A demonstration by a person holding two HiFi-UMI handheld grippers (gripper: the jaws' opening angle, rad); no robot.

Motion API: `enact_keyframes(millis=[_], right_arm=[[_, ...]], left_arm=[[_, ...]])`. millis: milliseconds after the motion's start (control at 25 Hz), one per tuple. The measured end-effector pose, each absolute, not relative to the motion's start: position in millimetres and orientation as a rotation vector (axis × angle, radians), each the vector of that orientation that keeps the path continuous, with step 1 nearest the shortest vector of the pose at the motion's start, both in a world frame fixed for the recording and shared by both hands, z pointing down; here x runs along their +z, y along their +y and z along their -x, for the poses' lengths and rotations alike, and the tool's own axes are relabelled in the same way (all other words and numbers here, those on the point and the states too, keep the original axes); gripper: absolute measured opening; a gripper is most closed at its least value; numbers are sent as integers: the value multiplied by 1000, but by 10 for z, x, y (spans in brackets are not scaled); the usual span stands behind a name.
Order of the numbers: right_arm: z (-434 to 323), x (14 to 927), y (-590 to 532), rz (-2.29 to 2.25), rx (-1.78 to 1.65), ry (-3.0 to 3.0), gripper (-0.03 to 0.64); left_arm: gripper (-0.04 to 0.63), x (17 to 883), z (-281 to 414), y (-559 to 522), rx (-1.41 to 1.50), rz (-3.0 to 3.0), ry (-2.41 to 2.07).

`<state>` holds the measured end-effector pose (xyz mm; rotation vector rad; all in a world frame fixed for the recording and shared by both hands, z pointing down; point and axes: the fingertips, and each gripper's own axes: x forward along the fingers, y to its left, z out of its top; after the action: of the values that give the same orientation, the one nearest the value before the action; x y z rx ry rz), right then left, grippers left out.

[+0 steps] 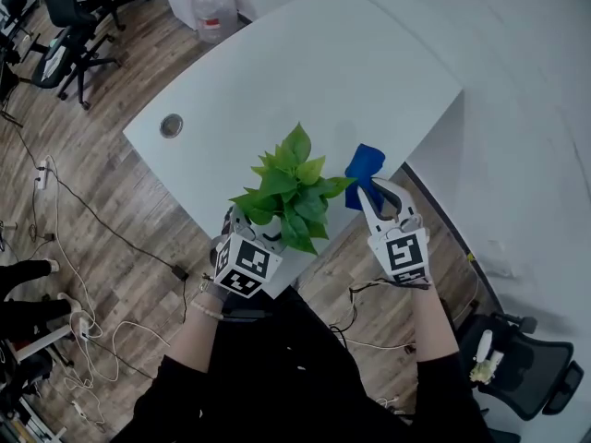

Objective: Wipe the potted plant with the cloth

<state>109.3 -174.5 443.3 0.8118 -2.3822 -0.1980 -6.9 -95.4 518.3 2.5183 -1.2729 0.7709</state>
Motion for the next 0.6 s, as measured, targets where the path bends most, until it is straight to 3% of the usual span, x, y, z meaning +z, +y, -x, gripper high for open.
enact_keyframes(millis=[600], right_arm=[[-482,4798,-1711,91,-458,-2252,83]], left_arm=[[380,5205,111,-955,881,-2549,-1139]])
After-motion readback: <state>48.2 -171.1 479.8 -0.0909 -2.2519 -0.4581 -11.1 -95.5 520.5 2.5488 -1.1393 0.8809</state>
